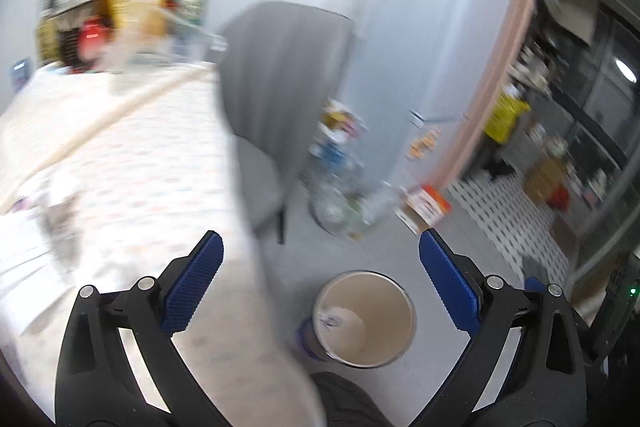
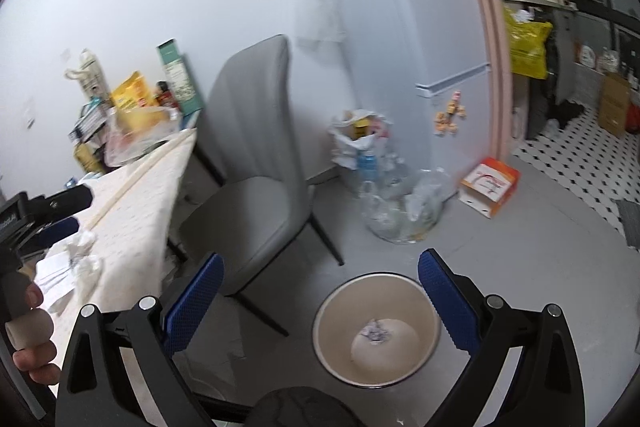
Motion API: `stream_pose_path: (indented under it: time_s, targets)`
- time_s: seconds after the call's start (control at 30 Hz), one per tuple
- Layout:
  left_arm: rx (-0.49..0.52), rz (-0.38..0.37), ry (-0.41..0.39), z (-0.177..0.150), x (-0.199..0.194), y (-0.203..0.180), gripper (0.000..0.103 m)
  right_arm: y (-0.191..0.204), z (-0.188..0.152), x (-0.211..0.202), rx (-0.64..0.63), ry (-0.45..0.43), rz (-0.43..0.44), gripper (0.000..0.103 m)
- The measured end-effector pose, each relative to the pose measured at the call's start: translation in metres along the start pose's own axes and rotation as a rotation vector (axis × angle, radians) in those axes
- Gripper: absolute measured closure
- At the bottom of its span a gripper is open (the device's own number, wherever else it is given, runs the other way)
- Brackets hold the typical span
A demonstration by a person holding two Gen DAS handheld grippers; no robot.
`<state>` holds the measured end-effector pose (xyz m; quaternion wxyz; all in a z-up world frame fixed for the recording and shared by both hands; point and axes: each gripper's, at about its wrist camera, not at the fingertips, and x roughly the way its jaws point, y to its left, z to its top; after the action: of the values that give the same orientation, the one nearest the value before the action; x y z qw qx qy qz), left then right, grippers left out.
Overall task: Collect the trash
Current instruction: 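Bring both tools back to the table toward the white tissue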
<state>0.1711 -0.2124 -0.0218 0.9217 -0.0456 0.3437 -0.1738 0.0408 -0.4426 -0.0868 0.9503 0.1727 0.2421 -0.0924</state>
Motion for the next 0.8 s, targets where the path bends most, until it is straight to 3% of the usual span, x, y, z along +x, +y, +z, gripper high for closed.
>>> stream_pose_path:
  time_s: [0.3, 0.53, 0.8]
  targets:
    - [-0.127, 0.137, -0.068, -0.023, -0.061, 0.087, 0.007, 0.057, -0.005, -0.005, -0.094, 0.006, 0.076, 0.008]
    - [-0.174, 0.210, -0.049, -0.047, -0.086, 0.136, 0.025, 0.090, -0.010, -0.008, -0.144, 0.056, 0.155, 0.008]
    - [-0.255, 0.264, -0.046, -0.070, -0.106, 0.182, 0.039, 0.138, -0.018, -0.008, -0.247, 0.124, 0.255, 0.017]
